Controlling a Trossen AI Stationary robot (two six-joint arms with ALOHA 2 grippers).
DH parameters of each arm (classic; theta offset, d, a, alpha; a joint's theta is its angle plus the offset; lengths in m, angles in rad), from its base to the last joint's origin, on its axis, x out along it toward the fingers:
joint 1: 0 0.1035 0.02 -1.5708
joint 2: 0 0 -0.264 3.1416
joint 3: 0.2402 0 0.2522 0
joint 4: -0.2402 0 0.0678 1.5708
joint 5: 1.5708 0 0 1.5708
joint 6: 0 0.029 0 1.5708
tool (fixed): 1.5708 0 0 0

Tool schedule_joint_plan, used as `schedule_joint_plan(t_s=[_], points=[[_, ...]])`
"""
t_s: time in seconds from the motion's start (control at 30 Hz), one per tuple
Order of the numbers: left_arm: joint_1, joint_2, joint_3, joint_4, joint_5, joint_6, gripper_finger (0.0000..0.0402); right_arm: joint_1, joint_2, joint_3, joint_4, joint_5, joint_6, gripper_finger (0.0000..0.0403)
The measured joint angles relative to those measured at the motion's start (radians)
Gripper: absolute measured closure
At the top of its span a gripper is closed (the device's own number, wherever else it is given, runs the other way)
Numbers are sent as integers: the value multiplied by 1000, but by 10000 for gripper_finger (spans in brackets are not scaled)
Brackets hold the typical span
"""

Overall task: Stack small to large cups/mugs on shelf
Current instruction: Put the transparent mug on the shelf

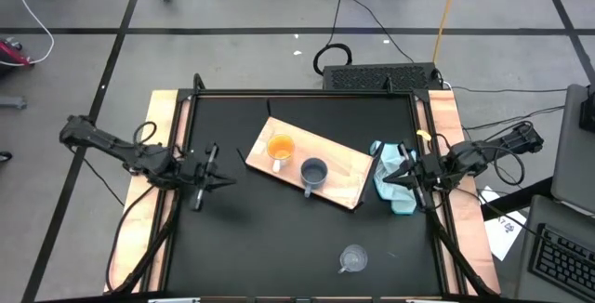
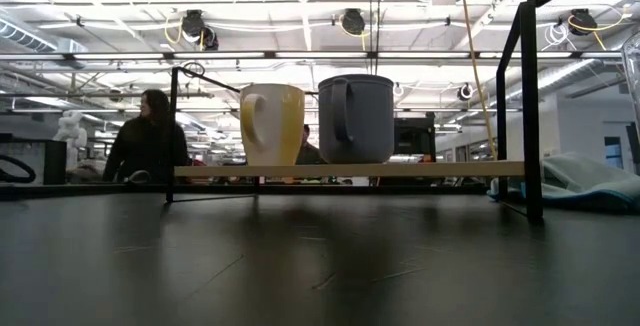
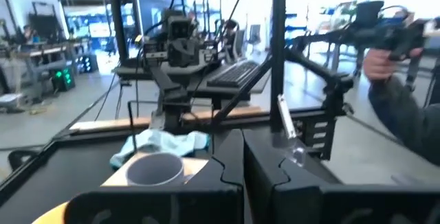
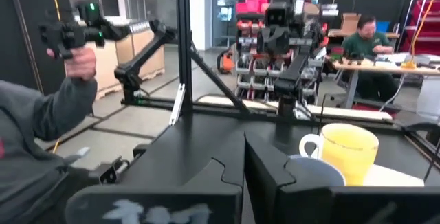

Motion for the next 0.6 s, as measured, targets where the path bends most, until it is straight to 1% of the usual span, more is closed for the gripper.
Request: schedule_joint_plan(t_s=[0.1,0.2,0.37,0.6], points=[[-15,-34,-29,3,-1,-3,401,0,0,0,7,0,-16,403],[-31,-57,-50,-29,-11,1,401,0,0,0,6,0,-22,403],[-50,-93,-83,-58,-115,38,401,0,0,0,6,0,-29,403],[-49,-185,-112,-100,-150,32,401,0,0,0,1,0,-42,403]])
